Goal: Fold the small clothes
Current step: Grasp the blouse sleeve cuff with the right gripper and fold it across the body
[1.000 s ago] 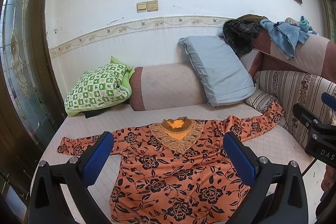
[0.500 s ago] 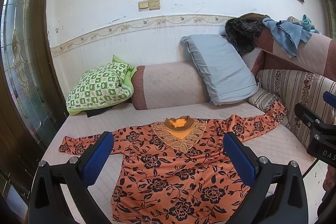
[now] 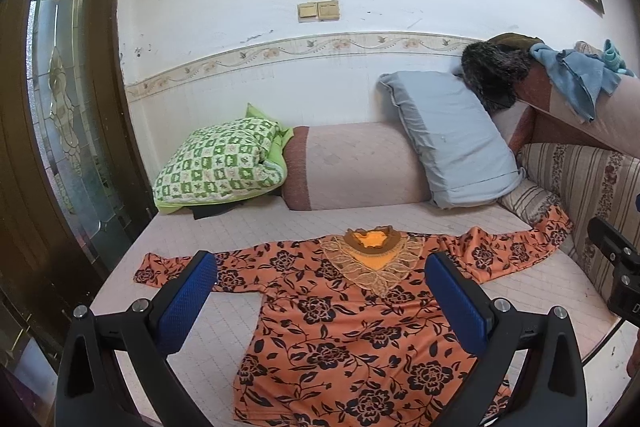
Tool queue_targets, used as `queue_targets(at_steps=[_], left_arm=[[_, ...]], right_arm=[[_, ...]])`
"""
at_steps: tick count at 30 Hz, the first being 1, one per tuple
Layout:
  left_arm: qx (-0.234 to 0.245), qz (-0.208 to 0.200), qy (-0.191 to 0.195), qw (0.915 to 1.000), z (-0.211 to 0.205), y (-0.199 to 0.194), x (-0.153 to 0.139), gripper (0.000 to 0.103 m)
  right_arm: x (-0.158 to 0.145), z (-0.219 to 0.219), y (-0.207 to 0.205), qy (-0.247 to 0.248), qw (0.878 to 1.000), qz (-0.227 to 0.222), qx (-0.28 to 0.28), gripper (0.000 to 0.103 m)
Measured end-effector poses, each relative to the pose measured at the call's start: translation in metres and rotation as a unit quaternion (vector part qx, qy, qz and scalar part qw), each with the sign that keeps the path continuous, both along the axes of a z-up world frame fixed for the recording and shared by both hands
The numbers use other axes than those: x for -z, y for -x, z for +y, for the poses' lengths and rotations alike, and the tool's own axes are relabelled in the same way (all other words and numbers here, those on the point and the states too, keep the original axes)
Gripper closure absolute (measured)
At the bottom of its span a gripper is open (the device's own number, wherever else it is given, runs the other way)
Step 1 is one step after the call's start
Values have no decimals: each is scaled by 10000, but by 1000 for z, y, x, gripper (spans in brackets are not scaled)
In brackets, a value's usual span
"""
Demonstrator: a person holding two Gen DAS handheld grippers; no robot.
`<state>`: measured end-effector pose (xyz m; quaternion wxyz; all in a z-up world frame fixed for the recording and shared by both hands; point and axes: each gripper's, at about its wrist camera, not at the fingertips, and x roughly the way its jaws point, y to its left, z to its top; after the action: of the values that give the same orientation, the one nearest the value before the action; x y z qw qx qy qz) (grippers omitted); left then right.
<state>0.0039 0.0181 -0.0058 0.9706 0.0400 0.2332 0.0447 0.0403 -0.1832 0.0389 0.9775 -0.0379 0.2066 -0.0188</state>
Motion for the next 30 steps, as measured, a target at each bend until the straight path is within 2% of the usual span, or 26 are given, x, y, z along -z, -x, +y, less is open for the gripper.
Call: queue_targets(at_steps=[5, 9, 11, 12, 13, 14, 15, 16, 19, 22, 26, 28, 30], left_arm=[[-74, 19, -14, 10000, 3, -4, 3, 0], [-181, 96, -42, 9998, 5, -21, 18, 0], [-46, 406, 73, 9991, 9, -41, 38, 0], [35, 748, 233, 9969, 13, -55, 53, 0], [92, 1155, 532, 9918, 21, -73, 74, 0], [90, 1347, 693, 9884, 25, -82, 86, 0], [25, 1671, 932, 9815, 33, -98, 108, 0], [-94, 1966, 1142, 9738, 40, -114, 130, 0], [-489, 2230, 1539, 9613, 54, -147, 170, 0], [-848, 2069, 1517, 9628, 56, -178, 188, 0], [-1118, 1805, 1232, 9694, 47, -220, 204, 0], [-1153, 1711, 902, 9743, 35, -239, 219, 0], [-1101, 1711, 751, 9762, 30, -248, 232, 0]], right_arm=[[4, -2, -5, -33, 10000, 62, -50, 0], [17, -22, -20, -234, 9996, 183, 8, 0], [31, -40, -32, -370, 9990, 267, 25, 0], [42, -54, -40, -491, 9983, 323, 32, 0], [56, -70, -50, -633, 9971, 412, 78, 0], [71, -88, -62, -777, 9953, 554, 154, 0], [88, -109, -73, -927, 9928, 718, 244, 0], [108, -130, -86, -1070, 9894, 905, 379, 0], [170, -200, -123, -1564, 9718, 1470, 974, 1], [220, -265, -151, -2331, 9455, 1764, 1433, 6], [257, -324, -185, -2802, 9262, 1547, 1993, 6], [272, -349, -204, -2989, 9167, 1434, 2233, 6], [283, -368, -230, -3035, 9120, 1362, 2401, 16]])
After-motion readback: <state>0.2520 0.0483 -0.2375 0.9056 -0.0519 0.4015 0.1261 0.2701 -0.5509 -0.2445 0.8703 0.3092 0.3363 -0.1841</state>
